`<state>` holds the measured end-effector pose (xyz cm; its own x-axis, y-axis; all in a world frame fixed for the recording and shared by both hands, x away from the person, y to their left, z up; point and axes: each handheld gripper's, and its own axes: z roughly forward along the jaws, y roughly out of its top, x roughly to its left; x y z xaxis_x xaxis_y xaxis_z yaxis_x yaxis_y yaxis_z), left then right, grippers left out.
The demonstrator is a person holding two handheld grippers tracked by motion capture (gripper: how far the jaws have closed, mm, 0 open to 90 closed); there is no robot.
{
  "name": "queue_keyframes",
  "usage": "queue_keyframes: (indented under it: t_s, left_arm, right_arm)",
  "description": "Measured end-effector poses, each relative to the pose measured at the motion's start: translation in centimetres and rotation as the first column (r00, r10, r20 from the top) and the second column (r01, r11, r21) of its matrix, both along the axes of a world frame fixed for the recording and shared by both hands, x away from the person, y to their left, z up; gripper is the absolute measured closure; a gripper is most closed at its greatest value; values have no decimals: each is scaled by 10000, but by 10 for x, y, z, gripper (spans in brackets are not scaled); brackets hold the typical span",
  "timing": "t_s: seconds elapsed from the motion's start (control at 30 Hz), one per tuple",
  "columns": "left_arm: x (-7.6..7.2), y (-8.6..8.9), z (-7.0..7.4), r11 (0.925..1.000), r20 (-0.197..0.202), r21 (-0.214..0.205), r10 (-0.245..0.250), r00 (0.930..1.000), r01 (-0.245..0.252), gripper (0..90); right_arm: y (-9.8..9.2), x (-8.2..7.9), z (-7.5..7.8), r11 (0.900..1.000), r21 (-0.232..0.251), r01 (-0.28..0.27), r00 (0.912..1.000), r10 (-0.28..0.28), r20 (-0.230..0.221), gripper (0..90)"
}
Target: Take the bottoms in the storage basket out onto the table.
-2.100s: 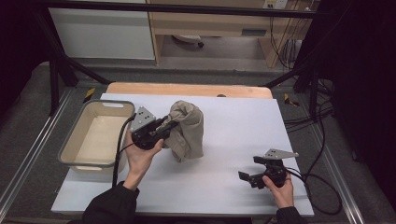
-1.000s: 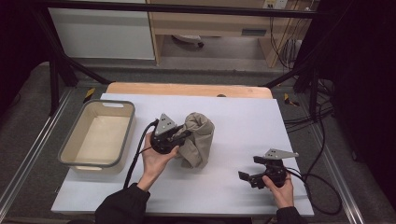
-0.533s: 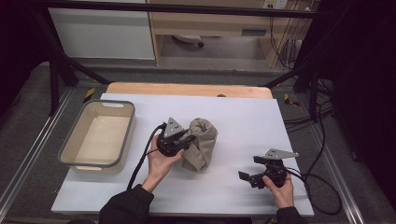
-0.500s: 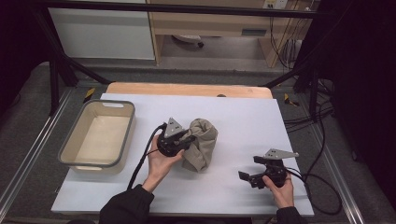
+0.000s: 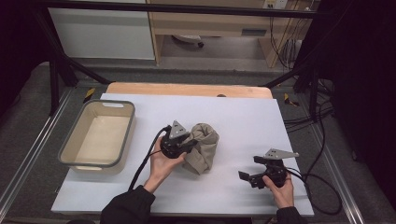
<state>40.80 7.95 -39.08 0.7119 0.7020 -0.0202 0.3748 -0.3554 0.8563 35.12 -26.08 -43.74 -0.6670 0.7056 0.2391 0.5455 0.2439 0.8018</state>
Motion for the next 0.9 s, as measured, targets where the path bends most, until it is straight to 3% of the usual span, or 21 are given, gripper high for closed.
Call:
queue_keyframes:
  t_s: [0.43,0.73,0.9]
  left_arm:
    - [5,-2,-8,9983,-345,584,-59,9994,79,522]
    - [4,3,-3,9979,-302,627,180,9994,-160,310]
    - [3,8,0,9984,-542,559,84,9985,-54,221]
  right_arm:
    - [0,0,0,10000,19,6,10000,-6,-3,6]
    - [0,0,0,10000,-2,7,10000,-7,13,6]
    - [0,0,0,10000,5,10,10000,-10,16,6]
